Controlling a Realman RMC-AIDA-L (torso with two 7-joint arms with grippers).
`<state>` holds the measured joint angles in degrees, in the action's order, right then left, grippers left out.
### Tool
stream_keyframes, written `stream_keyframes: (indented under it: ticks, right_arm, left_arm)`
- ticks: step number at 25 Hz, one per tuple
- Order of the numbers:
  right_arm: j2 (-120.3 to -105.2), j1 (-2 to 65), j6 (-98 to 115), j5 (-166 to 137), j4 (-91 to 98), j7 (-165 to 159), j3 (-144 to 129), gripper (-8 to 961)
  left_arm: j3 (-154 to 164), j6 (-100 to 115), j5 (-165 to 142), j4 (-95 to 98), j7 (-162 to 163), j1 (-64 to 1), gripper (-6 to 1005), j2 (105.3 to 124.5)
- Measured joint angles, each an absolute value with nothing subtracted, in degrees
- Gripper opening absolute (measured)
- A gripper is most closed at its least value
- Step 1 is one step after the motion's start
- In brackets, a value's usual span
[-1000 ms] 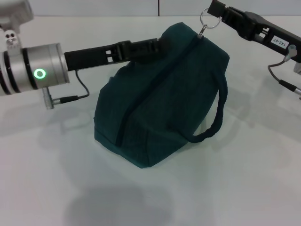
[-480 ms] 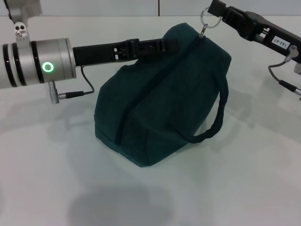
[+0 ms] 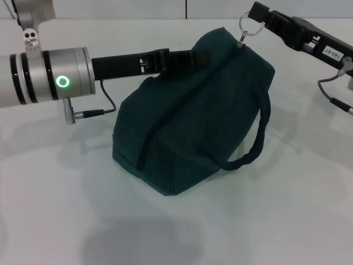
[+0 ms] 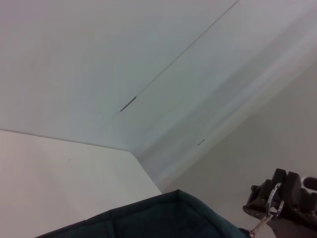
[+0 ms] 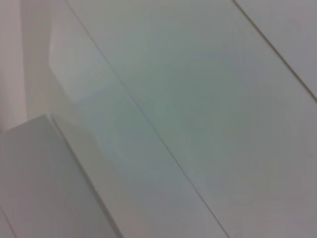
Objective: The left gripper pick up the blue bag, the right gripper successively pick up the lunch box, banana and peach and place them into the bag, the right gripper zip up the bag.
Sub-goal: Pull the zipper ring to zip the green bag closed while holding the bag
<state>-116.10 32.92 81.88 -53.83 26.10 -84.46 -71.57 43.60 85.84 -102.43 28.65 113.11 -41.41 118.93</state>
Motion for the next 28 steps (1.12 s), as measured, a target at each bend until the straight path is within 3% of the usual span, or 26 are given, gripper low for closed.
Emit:
stream_keyframes:
  ticks: [9, 28]
  right_arm:
    - [-116.09, 33.0, 82.1, -52.4, 23.1, -84.4, -71.6, 40]
    - [-115.62, 33.0, 82.8, -50.1, 19.4, -90.4, -71.5, 42]
  left_arm:
    - [43.6, 86.1, -101.2, 28.4, 110.6, -40.5, 130, 119.51]
    - [43.6, 90.1, -99.3, 27.9, 107.1, -38.6, 61, 119.69]
